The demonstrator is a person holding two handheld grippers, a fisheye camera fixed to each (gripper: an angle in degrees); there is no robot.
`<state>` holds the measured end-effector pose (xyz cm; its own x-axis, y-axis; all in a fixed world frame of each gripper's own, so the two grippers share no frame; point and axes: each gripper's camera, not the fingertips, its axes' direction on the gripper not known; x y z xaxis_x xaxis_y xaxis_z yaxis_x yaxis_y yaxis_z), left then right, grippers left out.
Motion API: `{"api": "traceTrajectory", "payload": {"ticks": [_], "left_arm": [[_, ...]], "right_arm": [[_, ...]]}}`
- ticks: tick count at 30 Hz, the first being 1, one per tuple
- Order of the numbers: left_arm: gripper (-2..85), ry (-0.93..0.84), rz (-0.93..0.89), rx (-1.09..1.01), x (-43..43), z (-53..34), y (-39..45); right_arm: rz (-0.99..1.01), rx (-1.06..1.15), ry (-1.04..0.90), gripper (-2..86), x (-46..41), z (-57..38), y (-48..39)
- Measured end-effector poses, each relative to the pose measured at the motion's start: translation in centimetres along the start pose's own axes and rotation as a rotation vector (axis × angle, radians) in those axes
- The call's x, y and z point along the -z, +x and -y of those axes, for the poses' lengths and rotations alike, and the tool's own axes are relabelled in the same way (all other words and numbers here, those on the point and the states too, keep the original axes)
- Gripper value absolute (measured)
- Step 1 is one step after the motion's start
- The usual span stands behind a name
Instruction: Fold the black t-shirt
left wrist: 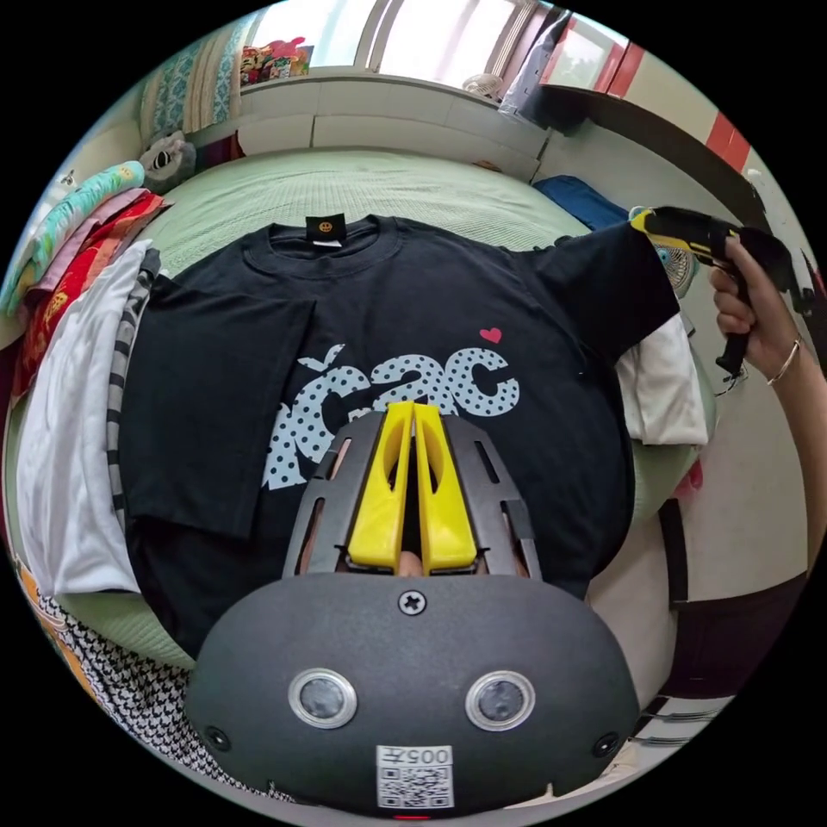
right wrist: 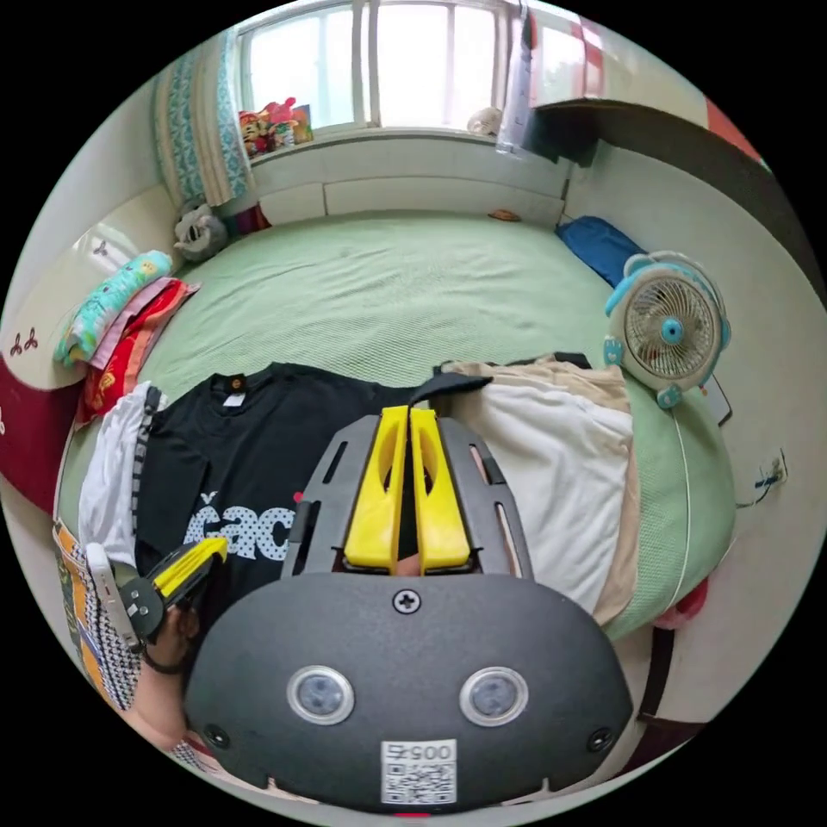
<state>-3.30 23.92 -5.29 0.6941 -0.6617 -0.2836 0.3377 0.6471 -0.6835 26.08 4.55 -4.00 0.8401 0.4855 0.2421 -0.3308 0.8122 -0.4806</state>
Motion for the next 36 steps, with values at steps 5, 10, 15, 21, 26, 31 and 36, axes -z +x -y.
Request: {"api": "traceTrajectory", "payload": {"ticks": [5, 10, 15, 21, 26, 31, 36], "left_arm": [[-0.6, 0.002, 0.117, -0.050, 0.7, -1.0, 0.5], [-0.6, -0.016, 0.076, -0.027, 1.5, -1.4, -0.8], [-0.6, -0.009, 0.031, -0.003, 2.5, -1.5, -2.2], [-0.6, -0.024, 0.003, 0.000, 3.3, -1.7, -3.0], [-0.6, -0.036, -0.002, 0.022, 4.0, -2.0, -4.1], [-0.6, 0.001, -0.022, 0.067, 5.7, -2.4, -5.7], [-0.4, 0.028, -0.038, 0.093, 8.2, -3.0, -6.9]], "right_arm": [[0.135, 0.146, -0.096, 1.8, -2.2, 0.8, -8.9], [0.115, 0.230, -0.214, 7.8, -5.4, -0.7, -12.3], [0.048, 0.188, -0.293, 7.6, -7.9, -3.1, -10.1], [-0.019, 0.142, -0.384, 6.3, -11.4, -6.6, -7.9], [-0.036, 0.032, -0.388, 5.0, -12.1, -7.9, -5.9], [0.072, 0.067, -0.279, 6.8, -8.6, -9.6, -5.8], [0.092, 0.063, -0.271, 7.4, -6.4, -13.3, -4.9]]}}
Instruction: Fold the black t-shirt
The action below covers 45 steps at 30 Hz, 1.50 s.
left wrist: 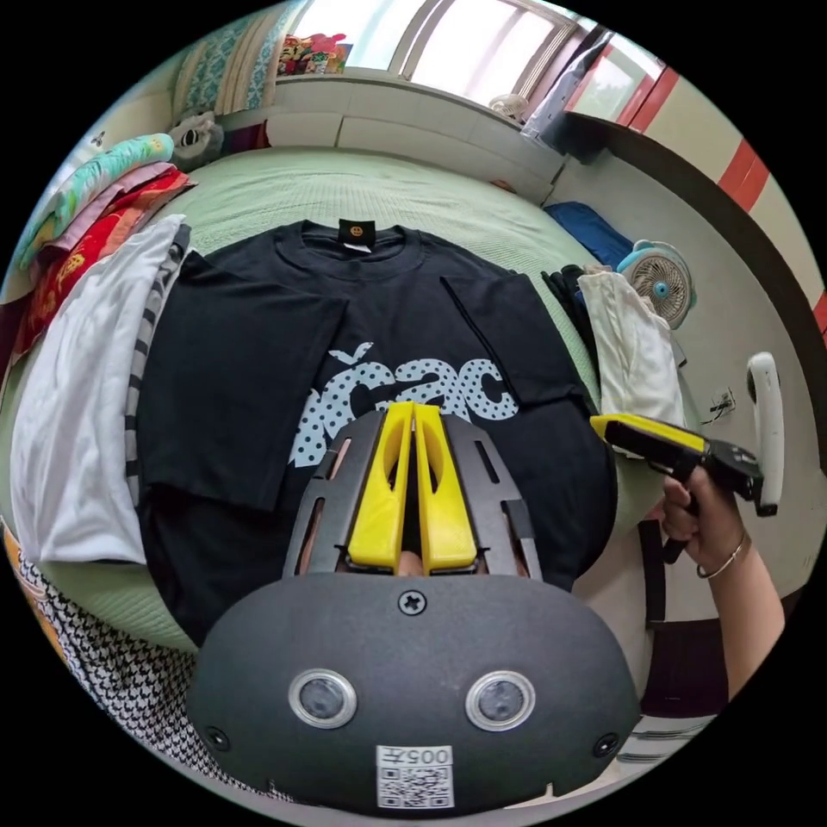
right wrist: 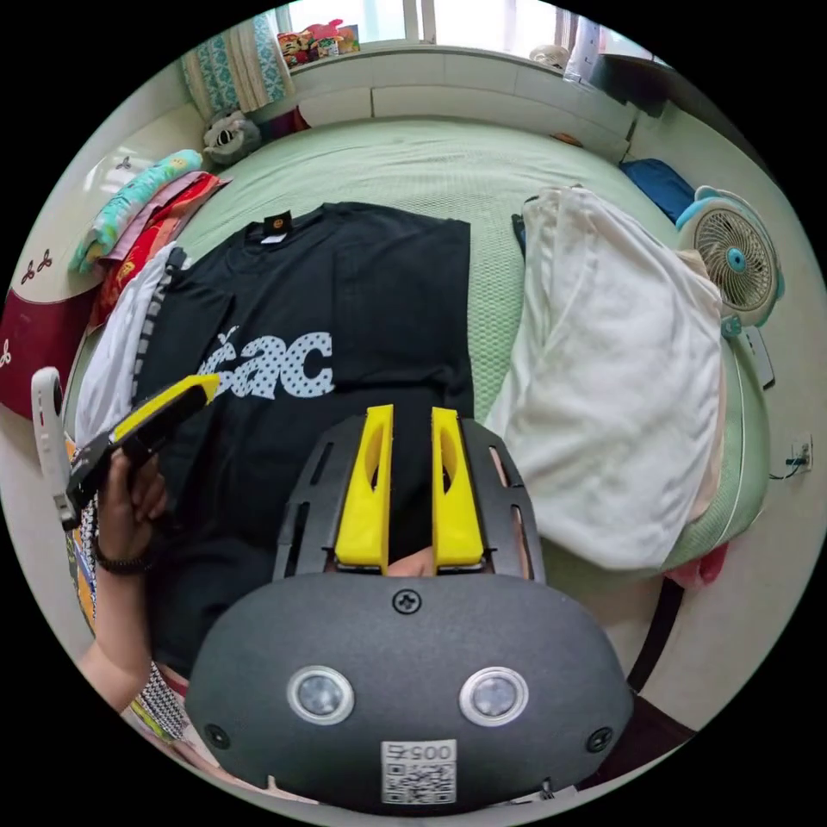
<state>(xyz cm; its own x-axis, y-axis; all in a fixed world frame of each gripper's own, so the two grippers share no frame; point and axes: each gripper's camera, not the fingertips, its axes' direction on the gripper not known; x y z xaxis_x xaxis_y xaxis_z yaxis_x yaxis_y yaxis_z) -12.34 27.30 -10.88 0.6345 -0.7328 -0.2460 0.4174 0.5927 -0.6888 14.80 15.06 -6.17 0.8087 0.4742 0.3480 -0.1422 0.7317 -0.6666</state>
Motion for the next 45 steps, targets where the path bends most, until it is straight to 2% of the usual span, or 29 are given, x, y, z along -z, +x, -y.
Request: {"api": "traceTrajectory", "payload": {"ticks": [6, 13, 18, 26, 34, 45], "left_arm": [[2.1, 0.089, 0.050, 0.045, 7.8, -3.5, -4.0], [10.3, 0.031, 0.100, 0.106, 12.1, -10.0, -10.3], [11.8, -0.034, 0.153, 0.129, 12.1, -11.3, -12.2], [12.3, -0.146, 0.140, 0.183, 8.6, -12.0, -13.7], [12.1, -0.167, 0.201, 0.176, 8.8, -11.8, -13.1], [10.0, -0.167, 0.172, 0.154, 10.8, -12.1, -12.4]], "right_arm": [[0.079, -0.009, 0.055, 7.6, 1.5, -6.0, 1.6], [0.106, -0.053, 0.060, 8.8, 1.7, -10.9, 4.1], [0.081, -0.095, 0.068, 9.4, 1.0, -12.5, 4.1], [0.082, -0.103, 0.009, 10.7, 0.7, -13.7, 4.9], [0.021, -0.076, -0.012, 10.3, 0.1, -14.4, 4.4], [-0.014, -0.110, -0.048, 6.8, 1.0, -14.7, 4.7]]}}
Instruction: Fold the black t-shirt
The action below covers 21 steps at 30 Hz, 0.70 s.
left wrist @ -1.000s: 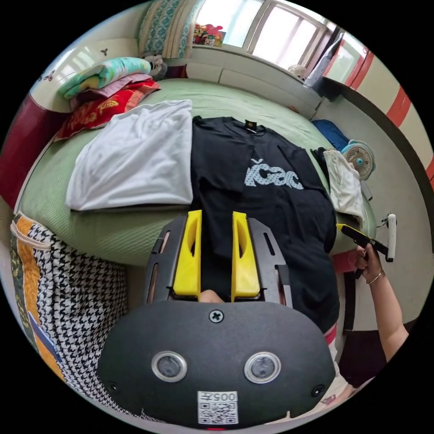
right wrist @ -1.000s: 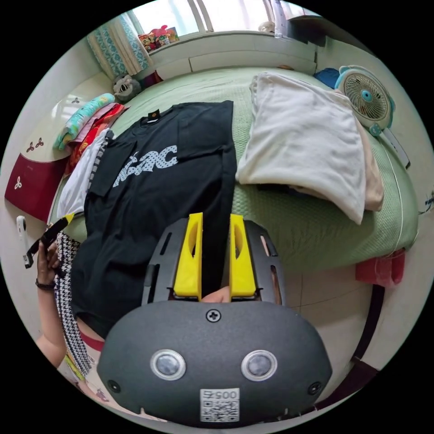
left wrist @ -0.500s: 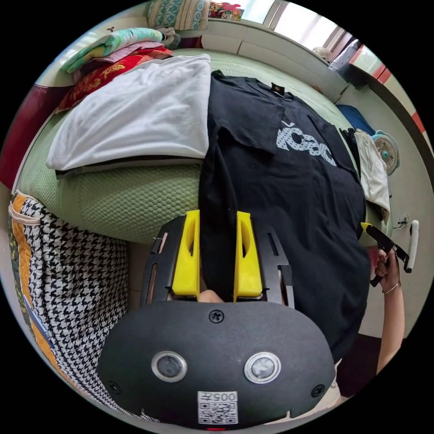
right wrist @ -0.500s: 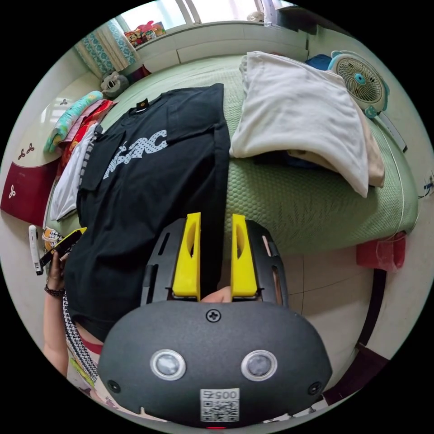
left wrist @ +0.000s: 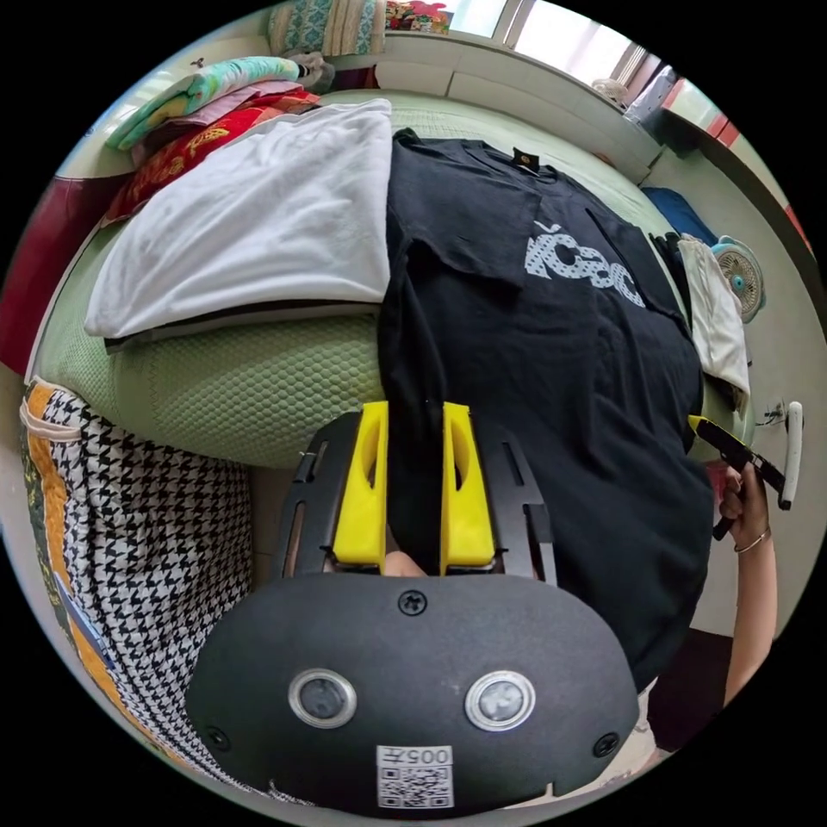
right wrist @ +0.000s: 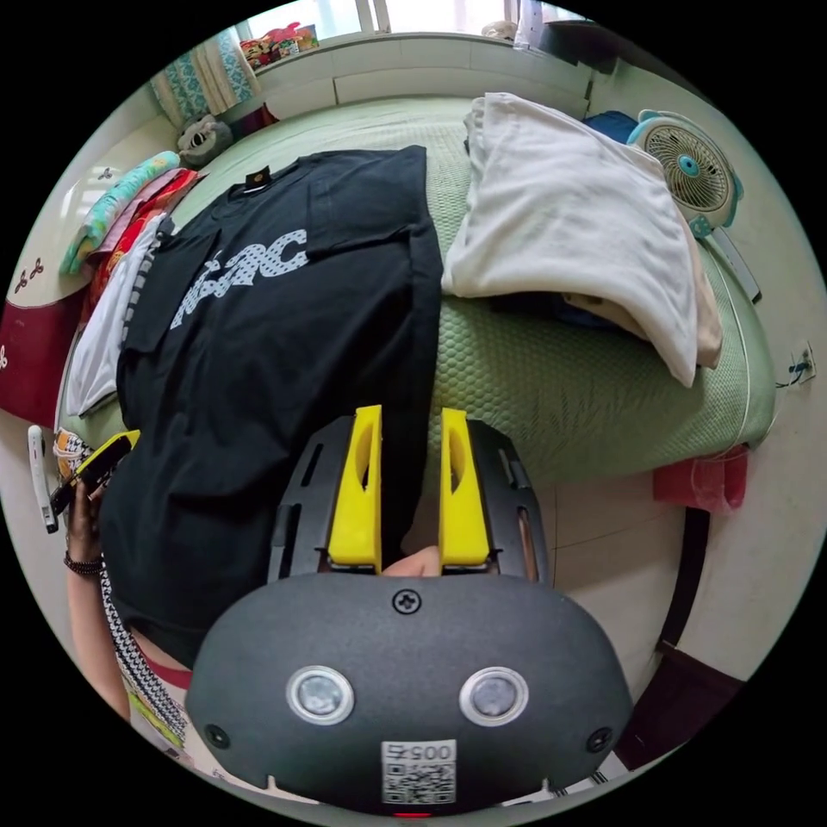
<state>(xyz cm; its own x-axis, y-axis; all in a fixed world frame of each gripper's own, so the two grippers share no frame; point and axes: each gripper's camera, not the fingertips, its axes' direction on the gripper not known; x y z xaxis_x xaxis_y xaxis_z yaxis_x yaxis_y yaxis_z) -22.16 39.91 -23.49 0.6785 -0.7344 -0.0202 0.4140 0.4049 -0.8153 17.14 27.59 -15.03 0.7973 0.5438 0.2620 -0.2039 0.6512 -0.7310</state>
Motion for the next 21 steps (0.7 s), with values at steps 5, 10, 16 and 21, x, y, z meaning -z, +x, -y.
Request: {"api": "traceTrajectory", "payload": {"ticks": [5, 10, 16, 21], "left_arm": [[4.2, -0.004, -0.028, -0.026, 1.6, -0.2, 0.7], [2.8, 0.087, 0.024, -0.089, 5.8, -0.7, 2.1], [2.3, 0.240, 0.012, -0.094, 12.7, 2.0, 2.5], [2.9, 0.363, 0.121, -0.053, 18.1, 7.0, 3.4]], "right_arm": [[-0.008, 0.017, 0.028, 2.3, 0.8, -0.9, 0.1], [0.108, 0.041, 0.092, -1.4, 3.8, -1.6, 1.3], [0.151, 0.040, 0.261, -1.6, 11.0, 2.1, 2.4], [0.088, -0.026, 0.395, -1.5, 17.0, 8.6, 2.4]]}}
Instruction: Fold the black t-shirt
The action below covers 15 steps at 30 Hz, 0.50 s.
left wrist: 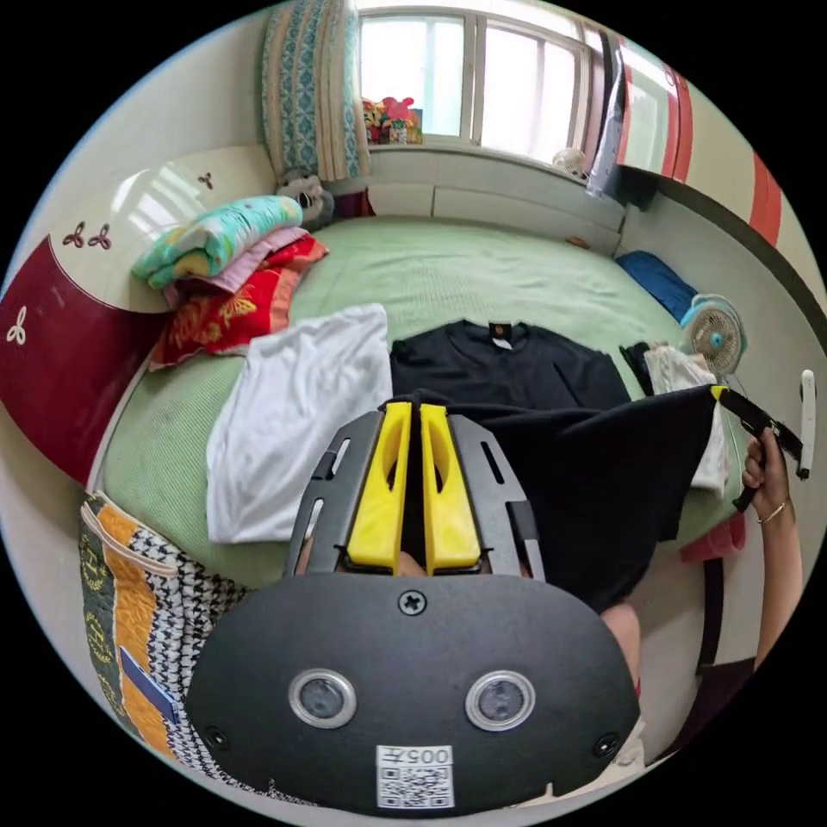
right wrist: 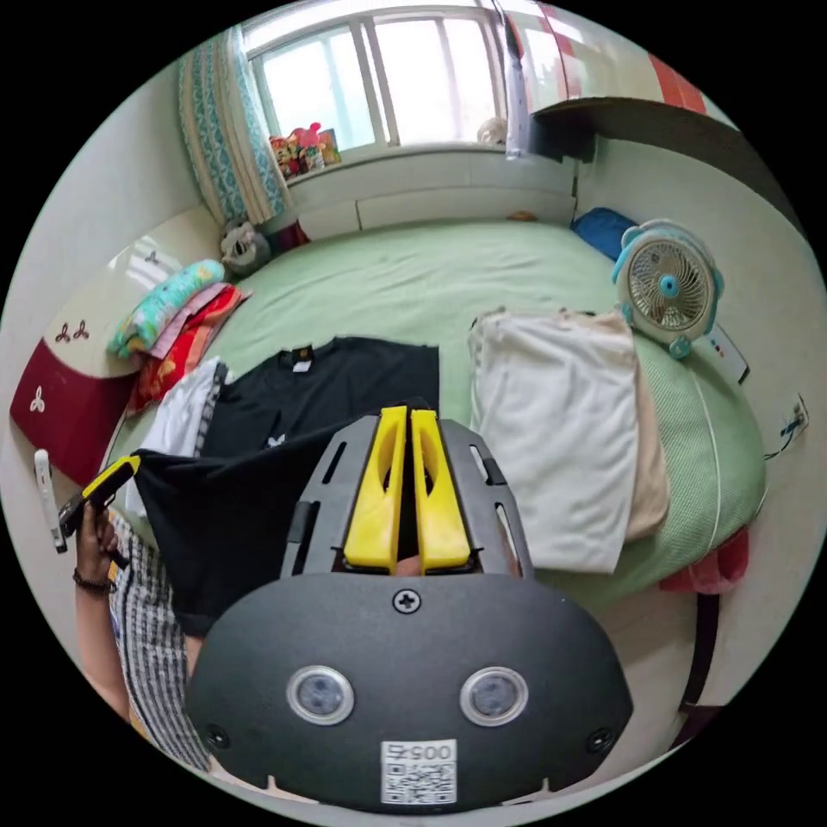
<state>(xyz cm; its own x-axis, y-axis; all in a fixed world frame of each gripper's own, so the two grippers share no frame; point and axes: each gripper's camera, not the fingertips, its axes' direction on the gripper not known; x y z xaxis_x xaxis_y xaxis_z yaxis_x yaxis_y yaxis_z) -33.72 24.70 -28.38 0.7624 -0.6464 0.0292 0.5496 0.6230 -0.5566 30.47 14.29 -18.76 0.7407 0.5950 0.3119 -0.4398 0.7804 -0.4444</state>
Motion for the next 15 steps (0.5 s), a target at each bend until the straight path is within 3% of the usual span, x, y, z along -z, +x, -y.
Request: {"api": "traceTrajectory", "payload": {"ticks": [6, 15], "left_arm": [[5.1, 0.010, 0.009, 0.074, 1.3, 1.5, -1.8], [8.2, -0.172, -0.130, 0.044, -0.8, -8.9, -3.2]], "right_arm": [[0.072, -0.079, -0.010, 1.3, 0.9, 3.4, 1.3], [0.071, -0.029, -0.180, 7.2, -2.0, -6.5, 5.7]]}}
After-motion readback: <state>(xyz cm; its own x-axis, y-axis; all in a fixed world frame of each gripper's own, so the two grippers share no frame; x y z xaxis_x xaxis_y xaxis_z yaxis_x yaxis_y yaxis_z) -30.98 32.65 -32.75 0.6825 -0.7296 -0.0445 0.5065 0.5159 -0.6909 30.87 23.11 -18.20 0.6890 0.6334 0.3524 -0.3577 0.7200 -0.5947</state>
